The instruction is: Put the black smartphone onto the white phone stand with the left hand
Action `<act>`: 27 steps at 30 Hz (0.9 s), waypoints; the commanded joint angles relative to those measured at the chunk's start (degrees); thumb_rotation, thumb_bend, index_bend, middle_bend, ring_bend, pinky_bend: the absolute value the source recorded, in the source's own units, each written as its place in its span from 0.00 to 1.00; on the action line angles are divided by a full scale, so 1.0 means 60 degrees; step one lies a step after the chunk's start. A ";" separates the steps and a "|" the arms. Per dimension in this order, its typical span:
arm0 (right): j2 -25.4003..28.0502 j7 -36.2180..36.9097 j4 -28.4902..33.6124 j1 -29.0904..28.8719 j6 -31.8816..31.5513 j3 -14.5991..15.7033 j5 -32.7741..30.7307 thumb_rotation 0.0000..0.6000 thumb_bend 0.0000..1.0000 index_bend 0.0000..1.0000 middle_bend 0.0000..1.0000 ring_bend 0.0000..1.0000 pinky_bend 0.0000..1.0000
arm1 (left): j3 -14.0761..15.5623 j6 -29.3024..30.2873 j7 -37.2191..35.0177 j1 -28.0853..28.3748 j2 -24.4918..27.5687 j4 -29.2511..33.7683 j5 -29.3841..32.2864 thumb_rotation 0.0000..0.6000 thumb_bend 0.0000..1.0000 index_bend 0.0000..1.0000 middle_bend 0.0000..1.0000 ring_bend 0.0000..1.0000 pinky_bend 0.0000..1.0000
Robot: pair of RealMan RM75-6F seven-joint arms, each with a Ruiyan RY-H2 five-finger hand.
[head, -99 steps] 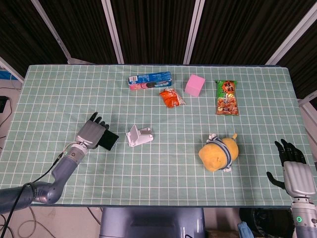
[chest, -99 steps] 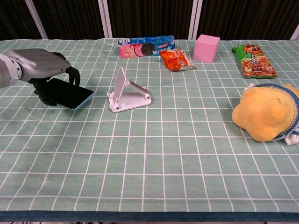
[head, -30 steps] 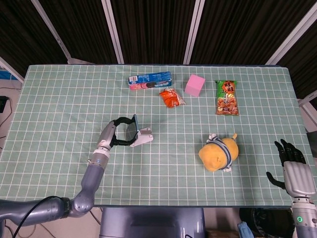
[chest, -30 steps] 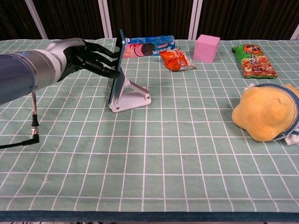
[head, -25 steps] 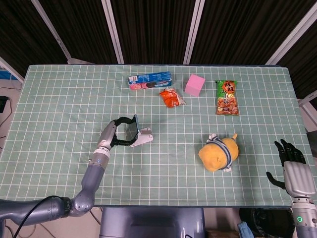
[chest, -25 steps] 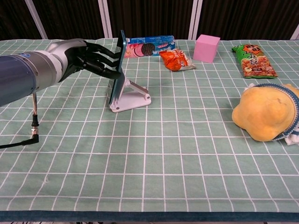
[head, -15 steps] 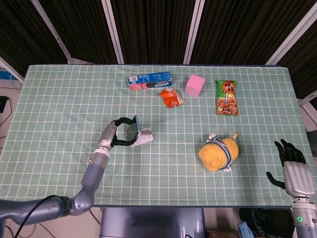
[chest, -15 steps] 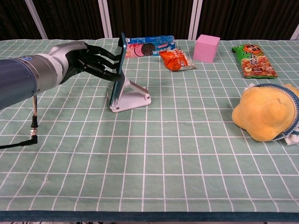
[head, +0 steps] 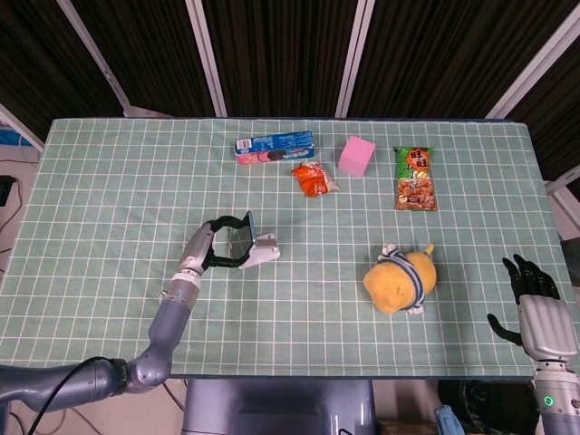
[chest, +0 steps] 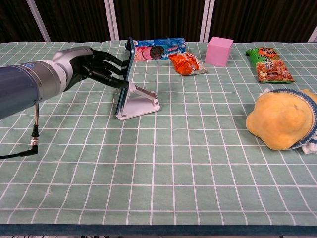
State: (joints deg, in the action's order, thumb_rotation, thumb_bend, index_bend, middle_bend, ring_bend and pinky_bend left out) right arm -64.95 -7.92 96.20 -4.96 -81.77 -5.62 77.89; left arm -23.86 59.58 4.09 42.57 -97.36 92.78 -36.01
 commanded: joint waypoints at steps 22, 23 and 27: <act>0.0002 0.0003 0.0002 -0.0001 0.0003 -0.0001 -0.0001 1.00 0.35 0.00 0.00 0.00 0.12 | 0.0082 -0.0324 -0.0538 -0.0070 -0.0145 -0.0450 -0.0565 1.00 0.49 0.55 0.61 0.13 0.00; 0.0001 0.0001 0.0002 -0.0001 0.0004 -0.0002 -0.0002 1.00 0.35 0.00 0.00 0.00 0.12 | 0.0083 -0.0328 -0.0544 -0.0073 -0.0138 -0.0451 -0.0578 1.00 0.49 0.54 0.60 0.13 0.00; -0.0002 -0.0013 0.0005 0.0000 0.0000 -0.0002 -0.0004 1.00 0.35 0.00 0.00 0.00 0.12 | 0.0091 -0.0375 -0.0574 -0.0088 -0.0099 -0.0435 -0.0615 1.00 0.47 0.50 0.56 0.13 0.00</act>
State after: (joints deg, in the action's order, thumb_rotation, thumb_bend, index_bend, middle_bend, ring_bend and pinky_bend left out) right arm -64.96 -8.00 96.23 -4.96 -81.77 -5.63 77.86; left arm -23.32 57.35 0.65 42.05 -97.96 90.16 -39.72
